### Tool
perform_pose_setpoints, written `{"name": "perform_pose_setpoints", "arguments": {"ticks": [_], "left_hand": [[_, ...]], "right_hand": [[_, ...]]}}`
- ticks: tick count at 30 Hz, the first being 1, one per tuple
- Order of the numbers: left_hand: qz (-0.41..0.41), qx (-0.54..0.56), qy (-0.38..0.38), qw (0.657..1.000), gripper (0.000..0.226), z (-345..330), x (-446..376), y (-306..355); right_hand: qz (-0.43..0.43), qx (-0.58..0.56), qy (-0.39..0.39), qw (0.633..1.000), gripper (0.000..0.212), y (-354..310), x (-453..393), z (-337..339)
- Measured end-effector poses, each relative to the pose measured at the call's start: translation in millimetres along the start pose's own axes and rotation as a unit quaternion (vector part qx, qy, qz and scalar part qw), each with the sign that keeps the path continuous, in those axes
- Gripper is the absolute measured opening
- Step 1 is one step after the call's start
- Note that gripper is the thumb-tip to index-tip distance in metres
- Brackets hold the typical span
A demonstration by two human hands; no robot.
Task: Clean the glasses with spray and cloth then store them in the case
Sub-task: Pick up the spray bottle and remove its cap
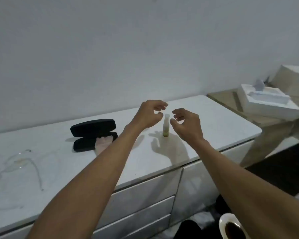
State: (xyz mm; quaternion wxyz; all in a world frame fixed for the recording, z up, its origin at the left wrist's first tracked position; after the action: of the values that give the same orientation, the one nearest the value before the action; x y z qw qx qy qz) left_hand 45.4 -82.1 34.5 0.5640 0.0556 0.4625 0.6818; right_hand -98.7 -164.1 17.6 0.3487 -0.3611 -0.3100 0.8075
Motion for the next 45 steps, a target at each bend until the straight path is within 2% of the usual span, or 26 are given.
{"name": "perform_pose_setpoints", "arguments": {"ticks": [7, 12, 16, 21, 28, 36, 45], "left_hand": [[0.003, -0.024, -0.026, 0.999, 0.037, -15.6, 6.5, 6.1], [-0.001, -0.037, -0.026, 0.999, 0.028, -16.9, 5.7, 3.2], [-0.009, -0.032, -0.018, 0.999, 0.025, -15.4, 2.7, 1.3], [-0.015, -0.017, 0.031, 0.999, 0.022, -3.4, -6.5, 4.4], [0.027, -0.006, 0.064, 0.998, 0.02, 0.2, 4.5, -22.9], [0.056, -0.054, -0.005, 0.997, 0.023, -26.6, 20.8, -49.1], [0.076, -0.096, -0.034, 0.992, 0.025, -28.3, 27.8, -62.0]], "right_hand": [[-0.054, 0.0, -0.048, 0.997, 0.05, 19.3, 15.4, -22.8], [-0.048, -0.023, -0.048, 0.997, 0.025, 19.5, 14.8, -32.6], [-0.048, -0.053, -0.048, 0.996, 0.026, 20.1, 15.0, -34.7], [-0.047, -0.043, -0.036, 0.997, 0.022, 17.6, 9.5, -35.2], [-0.059, -0.045, -0.019, 0.997, 0.04, 21.5, 6.4, -32.9], [-0.032, -0.05, 0.009, 0.998, 0.02, 23.9, 7.2, -25.9], [-0.029, -0.047, 0.018, 0.998, 0.021, 35.3, 6.7, -21.9]]}}
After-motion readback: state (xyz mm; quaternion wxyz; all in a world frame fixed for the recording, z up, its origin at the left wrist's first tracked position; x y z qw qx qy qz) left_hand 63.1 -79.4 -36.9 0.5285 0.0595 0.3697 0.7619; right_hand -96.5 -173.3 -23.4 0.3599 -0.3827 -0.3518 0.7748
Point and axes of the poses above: each hand's wrist, its own x-axis away from the middle knuckle, its own z-axis out of the back of the hand, y = z × x, the point moved 10 cm from there along -x, towards the middle knuckle, and after that the axes turned 8 degrees about -z, right-handed, at the moved point
